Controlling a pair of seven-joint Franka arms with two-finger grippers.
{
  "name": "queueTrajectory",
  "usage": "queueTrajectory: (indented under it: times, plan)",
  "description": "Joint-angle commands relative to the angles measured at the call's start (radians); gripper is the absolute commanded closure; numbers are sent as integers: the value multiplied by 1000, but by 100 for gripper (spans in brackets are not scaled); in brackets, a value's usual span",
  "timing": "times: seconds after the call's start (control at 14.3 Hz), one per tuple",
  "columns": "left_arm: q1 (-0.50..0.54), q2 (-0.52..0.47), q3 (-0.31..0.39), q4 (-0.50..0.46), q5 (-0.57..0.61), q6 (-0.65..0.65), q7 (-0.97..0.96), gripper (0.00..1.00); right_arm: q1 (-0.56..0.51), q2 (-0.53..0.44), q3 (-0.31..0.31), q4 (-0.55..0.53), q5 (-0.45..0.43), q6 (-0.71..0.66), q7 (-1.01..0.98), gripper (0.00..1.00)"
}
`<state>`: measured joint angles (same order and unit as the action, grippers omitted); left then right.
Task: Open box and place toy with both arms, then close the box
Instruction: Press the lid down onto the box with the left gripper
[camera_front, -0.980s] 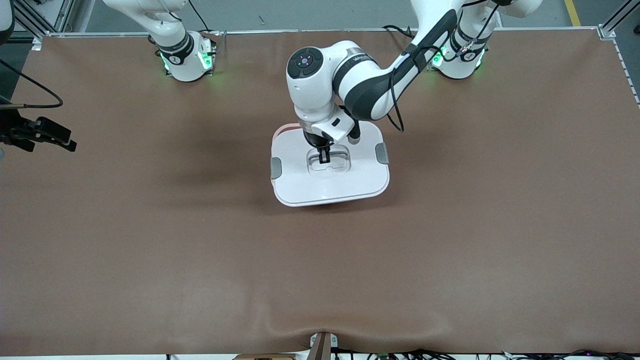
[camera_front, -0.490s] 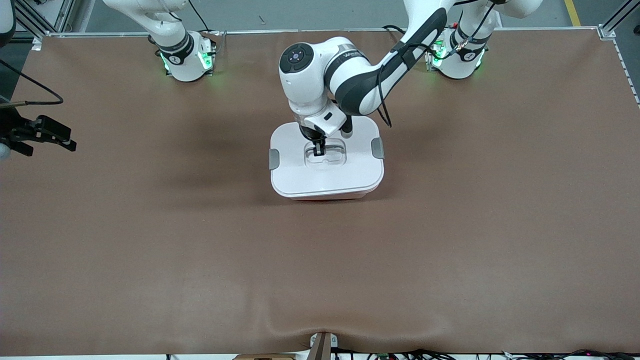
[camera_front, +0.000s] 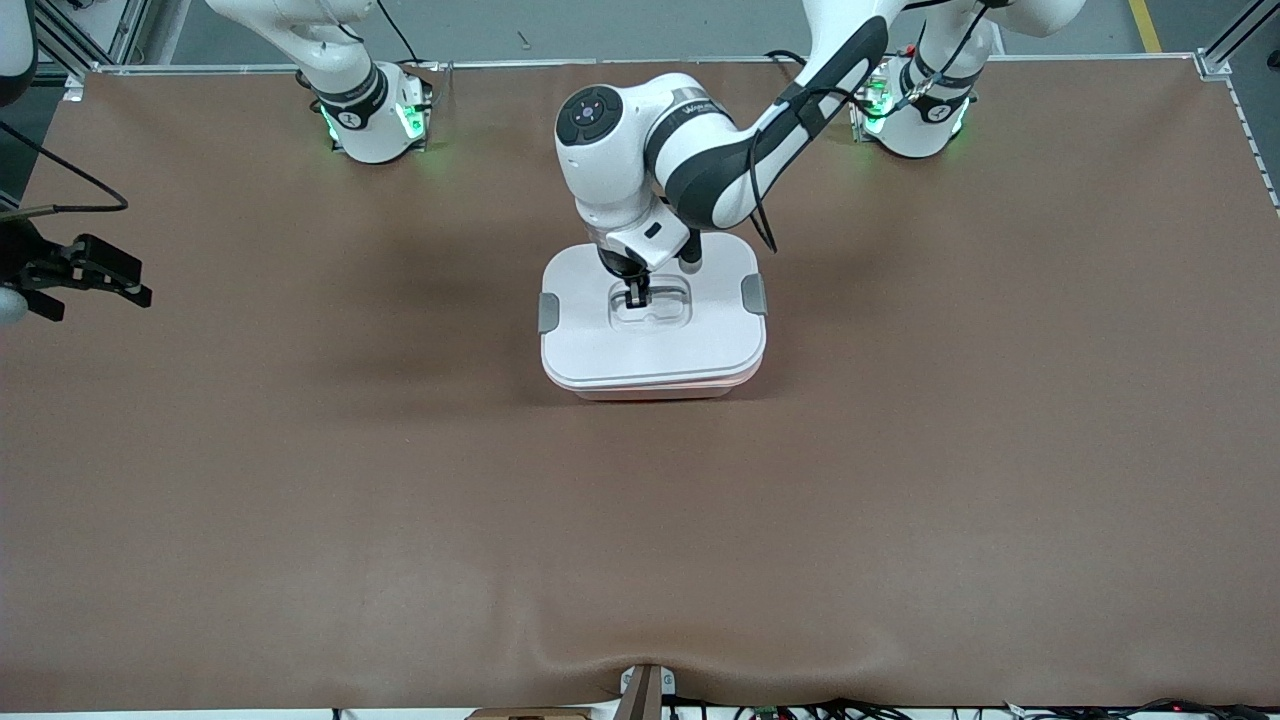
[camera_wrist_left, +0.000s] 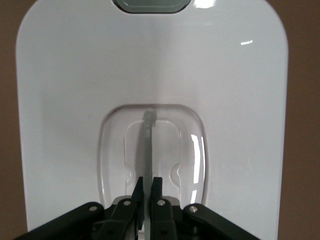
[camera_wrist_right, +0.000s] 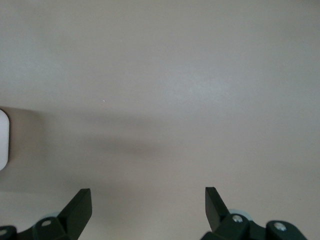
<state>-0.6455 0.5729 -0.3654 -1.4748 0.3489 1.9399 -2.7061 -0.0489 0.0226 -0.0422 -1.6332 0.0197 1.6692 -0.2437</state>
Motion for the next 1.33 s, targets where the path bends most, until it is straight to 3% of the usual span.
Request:
queueTrajectory:
  times: [0.0, 1.26]
  plan:
    - [-6, -2, -1, -12, 25, 8, -17, 100, -5, -13, 2, -20, -32, 9, -14, 0]
    - [10, 1, 5, -45, 10, 39, -49, 100, -11, -12, 2, -20, -40, -6, 12, 0]
